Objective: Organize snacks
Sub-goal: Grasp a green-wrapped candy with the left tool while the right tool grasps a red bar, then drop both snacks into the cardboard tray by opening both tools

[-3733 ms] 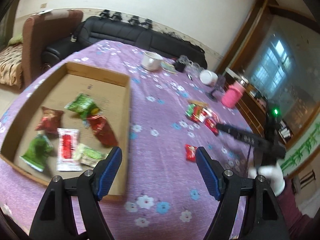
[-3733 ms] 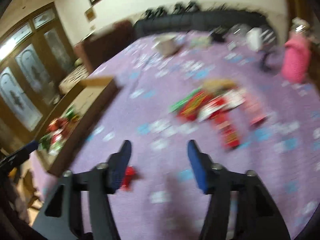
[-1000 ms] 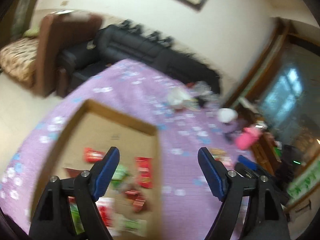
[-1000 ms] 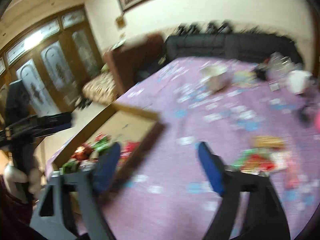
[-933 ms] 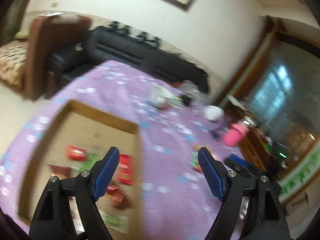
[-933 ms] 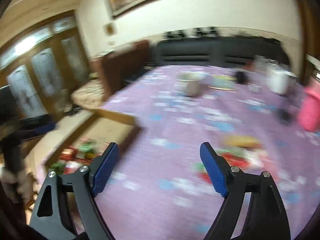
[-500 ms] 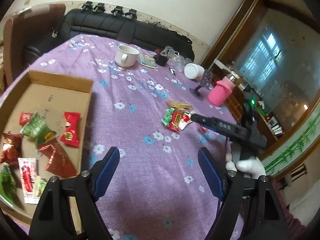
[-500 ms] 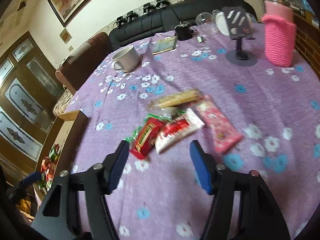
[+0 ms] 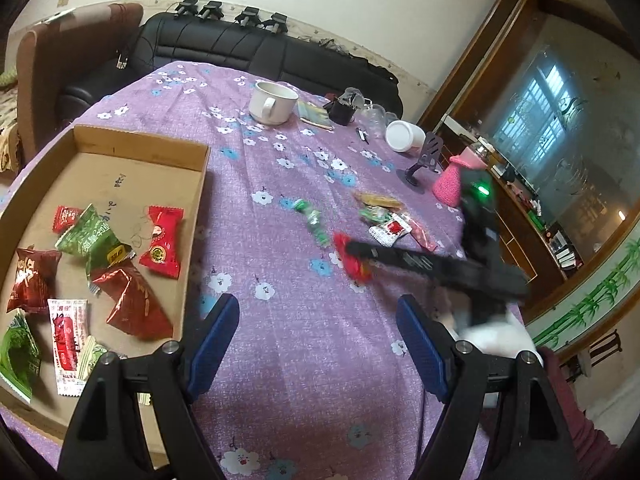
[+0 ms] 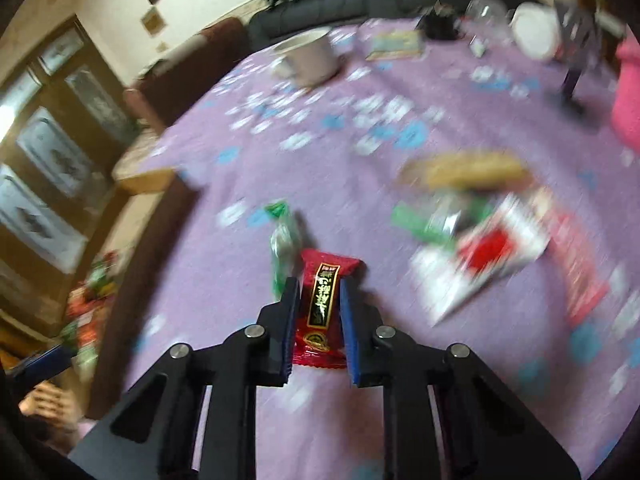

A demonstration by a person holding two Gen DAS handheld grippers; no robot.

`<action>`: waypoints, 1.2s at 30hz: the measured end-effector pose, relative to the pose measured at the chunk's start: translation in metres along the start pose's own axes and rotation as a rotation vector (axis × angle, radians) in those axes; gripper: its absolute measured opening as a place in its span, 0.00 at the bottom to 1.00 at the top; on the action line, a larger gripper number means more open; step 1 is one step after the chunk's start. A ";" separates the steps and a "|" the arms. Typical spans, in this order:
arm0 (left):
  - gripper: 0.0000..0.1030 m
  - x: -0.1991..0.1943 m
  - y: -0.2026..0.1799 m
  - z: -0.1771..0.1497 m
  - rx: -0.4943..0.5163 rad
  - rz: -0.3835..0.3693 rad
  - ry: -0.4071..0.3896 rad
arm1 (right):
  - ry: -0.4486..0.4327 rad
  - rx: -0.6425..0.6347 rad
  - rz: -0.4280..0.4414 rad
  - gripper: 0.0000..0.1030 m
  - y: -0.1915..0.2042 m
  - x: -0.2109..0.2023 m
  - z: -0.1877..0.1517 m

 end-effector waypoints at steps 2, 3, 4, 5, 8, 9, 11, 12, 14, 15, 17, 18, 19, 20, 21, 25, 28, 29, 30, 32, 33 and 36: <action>0.78 0.001 0.000 -0.001 -0.006 -0.006 0.004 | -0.004 -0.026 0.044 0.21 0.011 -0.013 -0.013; 0.78 0.001 -0.001 -0.002 -0.009 -0.008 0.006 | -0.011 -0.043 0.029 0.21 0.013 -0.018 -0.016; 0.78 0.003 -0.001 -0.003 -0.013 -0.010 0.010 | -0.019 -0.067 -0.001 0.21 0.015 -0.023 -0.018; 0.78 0.005 -0.002 -0.003 -0.018 -0.013 0.015 | -0.023 -0.100 -0.045 0.21 0.013 -0.026 -0.020; 0.78 0.013 -0.007 -0.001 -0.034 -0.028 0.036 | -0.015 -0.113 -0.043 0.22 0.015 -0.023 -0.023; 0.78 0.015 -0.008 0.001 -0.039 -0.027 0.038 | -0.025 -0.115 -0.032 0.24 0.017 -0.022 -0.023; 0.78 0.018 -0.010 0.008 -0.049 -0.023 0.033 | -0.047 -0.133 -0.020 0.39 0.023 -0.019 -0.019; 0.78 0.021 -0.011 0.014 -0.051 -0.021 0.029 | -0.054 -0.149 -0.034 0.47 0.027 -0.015 -0.017; 0.78 0.028 -0.012 0.024 -0.055 -0.003 0.029 | -0.047 -0.177 -0.043 0.47 0.032 -0.004 -0.017; 0.78 0.032 -0.012 0.027 -0.057 0.002 0.034 | -0.026 -0.186 -0.037 0.42 0.034 0.002 -0.019; 0.78 0.047 -0.014 0.034 -0.061 0.008 0.056 | -0.017 -0.223 -0.093 0.21 0.034 0.007 -0.022; 0.77 0.055 -0.014 0.036 -0.059 0.016 0.067 | -0.012 -0.224 -0.098 0.21 0.033 0.005 -0.024; 0.77 0.064 -0.015 0.038 -0.052 0.027 0.078 | -0.007 -0.205 -0.101 0.21 0.028 0.003 -0.025; 0.77 0.071 -0.016 0.039 -0.041 0.036 0.085 | -0.012 -0.191 -0.112 0.21 0.023 -0.001 -0.026; 0.76 0.080 -0.017 0.040 -0.024 0.049 0.090 | -0.021 -0.178 -0.137 0.21 0.014 -0.006 -0.028; 0.72 0.120 -0.026 0.045 0.065 0.124 0.096 | -0.042 -0.089 -0.139 0.20 -0.016 -0.020 -0.031; 0.66 0.151 -0.026 0.048 0.103 0.180 0.120 | -0.052 -0.025 -0.074 0.20 -0.027 -0.021 -0.029; 0.60 0.157 -0.027 0.047 0.107 0.189 0.131 | -0.054 -0.024 -0.072 0.20 -0.027 -0.020 -0.028; 0.46 0.164 -0.027 0.045 0.116 0.196 0.148 | -0.055 -0.026 -0.073 0.20 -0.027 -0.020 -0.028; 0.28 0.170 -0.030 0.044 0.173 0.229 0.133 | -0.056 -0.033 -0.082 0.20 -0.026 -0.020 -0.027; 0.17 0.173 -0.030 0.042 0.183 0.229 0.146 | -0.057 -0.035 -0.084 0.20 -0.025 -0.020 -0.027; 0.17 0.168 -0.029 0.042 0.164 0.219 0.131 | -0.060 -0.029 -0.080 0.20 -0.024 -0.023 -0.028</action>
Point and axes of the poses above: each gripper's, at about its wrist camera, not at the fingertips, and x roughly the way its jaws point, y to its left, z to its top, the point moved 7 cm from there along x, roughly the way its jaws point, and after that the axes turned 11 degrees about -x, right-handed, at the moved point
